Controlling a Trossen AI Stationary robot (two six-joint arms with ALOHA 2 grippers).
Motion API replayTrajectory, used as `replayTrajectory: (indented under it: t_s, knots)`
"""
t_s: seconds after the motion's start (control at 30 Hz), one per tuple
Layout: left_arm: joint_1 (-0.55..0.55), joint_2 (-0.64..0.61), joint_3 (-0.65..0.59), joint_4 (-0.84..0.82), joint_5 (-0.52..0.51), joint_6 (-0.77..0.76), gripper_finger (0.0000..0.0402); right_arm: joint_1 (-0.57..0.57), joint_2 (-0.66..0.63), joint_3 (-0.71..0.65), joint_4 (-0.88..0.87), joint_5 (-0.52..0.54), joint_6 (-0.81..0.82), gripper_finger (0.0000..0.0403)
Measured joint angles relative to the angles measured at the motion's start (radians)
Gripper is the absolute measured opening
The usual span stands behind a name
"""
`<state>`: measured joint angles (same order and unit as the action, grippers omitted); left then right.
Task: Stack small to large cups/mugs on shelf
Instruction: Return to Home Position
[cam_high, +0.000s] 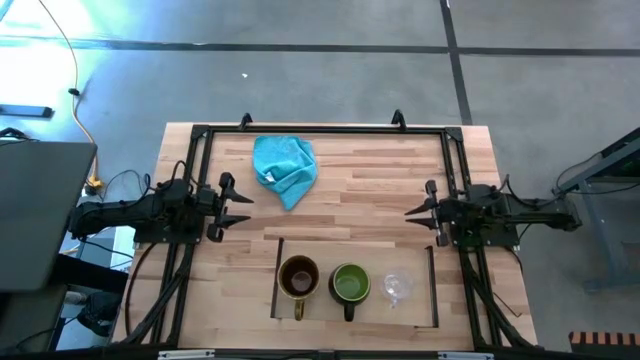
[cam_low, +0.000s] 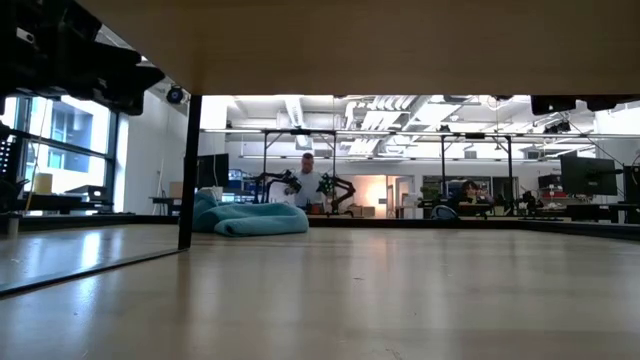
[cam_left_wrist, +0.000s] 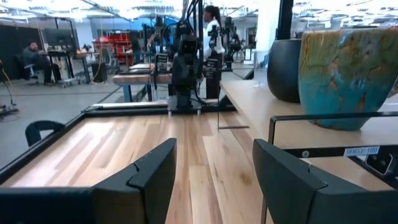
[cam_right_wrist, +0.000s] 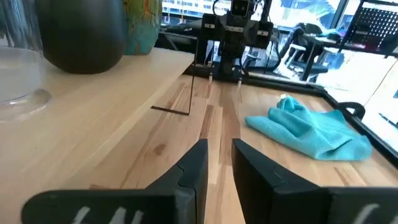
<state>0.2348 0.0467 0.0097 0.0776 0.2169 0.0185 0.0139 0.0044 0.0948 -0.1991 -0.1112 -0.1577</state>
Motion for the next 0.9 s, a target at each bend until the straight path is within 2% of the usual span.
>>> replayTrajectory:
  t_s: [0.13,0.33,0.9]
  knots:
    - [0.000,0.000,0.000,-0.004,0.000,0.001,0.0200,0.000,0.000,-0.001,-0.034,-0.001,0.023,0.0064]
    - [0.000,0.000,0.000,-0.004,0.000,0.004,0.0200,0.000,0.000,-0.028,0.056,0.000,0.020,0.0064]
    - [0.000,0.000,0.000,-0.006,0.000,0.003,0.0200,0.000,0.000,-0.029,0.062,-0.002,0.061,0.0064]
